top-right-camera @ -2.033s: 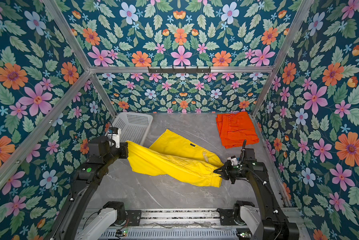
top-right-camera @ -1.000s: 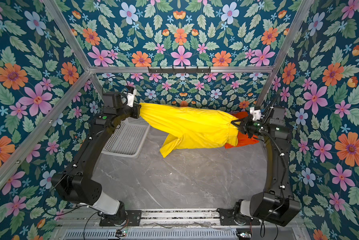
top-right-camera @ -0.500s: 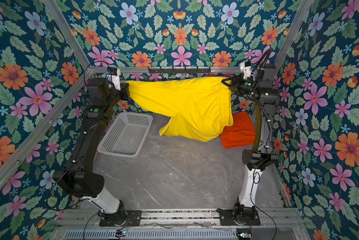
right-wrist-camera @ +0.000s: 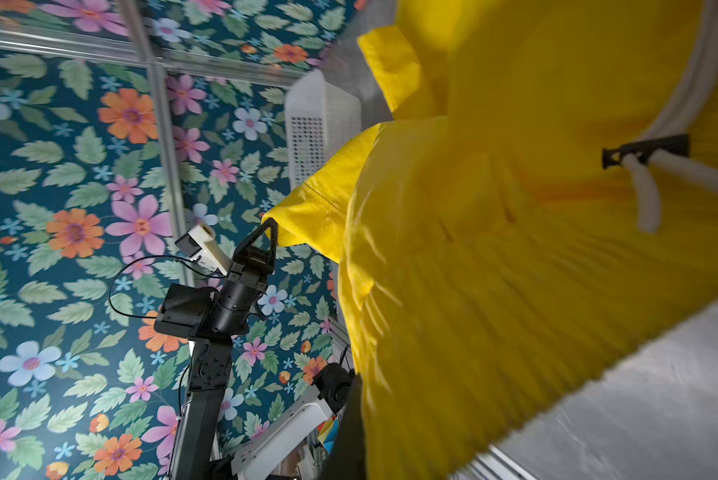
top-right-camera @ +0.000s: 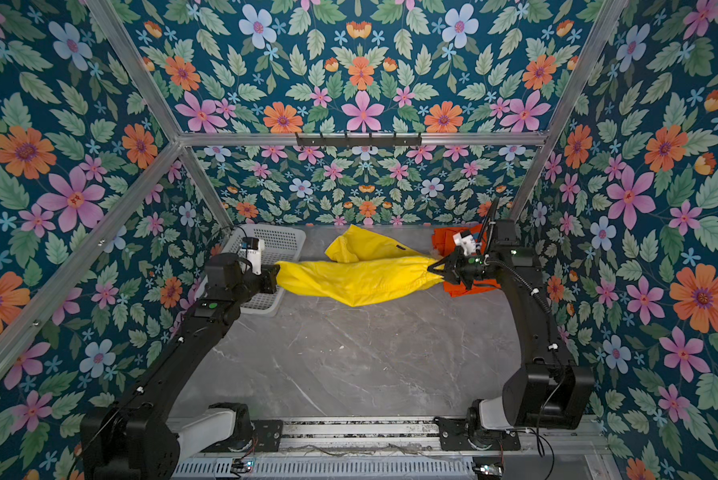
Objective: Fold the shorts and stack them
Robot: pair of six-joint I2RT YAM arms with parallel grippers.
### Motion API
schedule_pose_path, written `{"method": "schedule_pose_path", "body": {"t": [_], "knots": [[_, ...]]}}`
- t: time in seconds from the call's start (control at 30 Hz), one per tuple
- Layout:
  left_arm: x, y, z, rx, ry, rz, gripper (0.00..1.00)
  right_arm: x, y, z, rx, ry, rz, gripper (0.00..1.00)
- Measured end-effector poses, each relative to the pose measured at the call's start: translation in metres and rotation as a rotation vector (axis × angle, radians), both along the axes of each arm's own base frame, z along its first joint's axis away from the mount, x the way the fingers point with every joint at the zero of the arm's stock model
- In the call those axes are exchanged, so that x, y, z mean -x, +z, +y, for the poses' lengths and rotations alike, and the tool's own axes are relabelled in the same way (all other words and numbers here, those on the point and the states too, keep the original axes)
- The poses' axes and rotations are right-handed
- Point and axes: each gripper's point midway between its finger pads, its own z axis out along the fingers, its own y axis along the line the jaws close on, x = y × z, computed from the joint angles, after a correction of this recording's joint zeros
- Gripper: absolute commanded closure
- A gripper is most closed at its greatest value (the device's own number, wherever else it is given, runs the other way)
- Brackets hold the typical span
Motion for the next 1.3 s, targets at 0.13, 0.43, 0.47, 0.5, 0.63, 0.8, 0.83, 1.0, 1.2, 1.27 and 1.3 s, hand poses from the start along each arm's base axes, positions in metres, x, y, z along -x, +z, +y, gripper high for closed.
{"method": "schedule_pose_path", "body": {"t": [0.13,0.43,0.47,0.5,0.63,0.8,0.83,1.0,1.2,1.27,1.3], "knots": [[0.028,-0.047,-0.003,0.060,0.055,0.179,0.93,0.040,-0.062,-0.007,0.047,-0.035,0.176,1.00],[0.088,-0.105,-0.008,0.069,0.139,0.553,0.43,0.112,-0.139,-0.030,0.246,-0.112,0.488,0.75],[0.089,-0.098,-0.008,0.081,0.149,0.546,0.43,0.117,-0.141,-0.035,0.276,-0.125,0.510,0.66],[0.087,-0.089,-0.006,0.083,0.155,0.519,0.42,0.120,-0.141,-0.040,0.317,-0.135,0.520,0.57],[0.072,-0.061,-0.008,0.094,0.154,0.455,0.40,0.110,-0.113,-0.064,0.459,-0.194,0.438,0.52],[0.050,-0.055,-0.015,0.058,0.113,0.446,0.44,0.086,-0.054,-0.083,0.591,-0.254,0.238,0.48],[0.050,-0.061,-0.017,0.065,0.105,0.462,0.44,0.085,-0.050,-0.081,0.599,-0.241,0.218,0.48],[0.065,-0.103,-0.029,0.143,0.087,0.571,0.43,0.078,-0.071,-0.025,0.572,-0.026,0.169,0.48],[0.084,-0.122,-0.035,0.213,0.092,0.631,0.39,0.064,-0.105,0.031,0.495,0.106,0.187,0.48],[0.090,-0.122,-0.033,0.217,0.097,0.625,0.37,0.064,-0.117,0.037,0.477,0.114,0.209,0.47],[0.092,-0.122,-0.031,0.218,0.102,0.622,0.37,0.064,-0.124,0.039,0.468,0.112,0.227,0.47]]}}
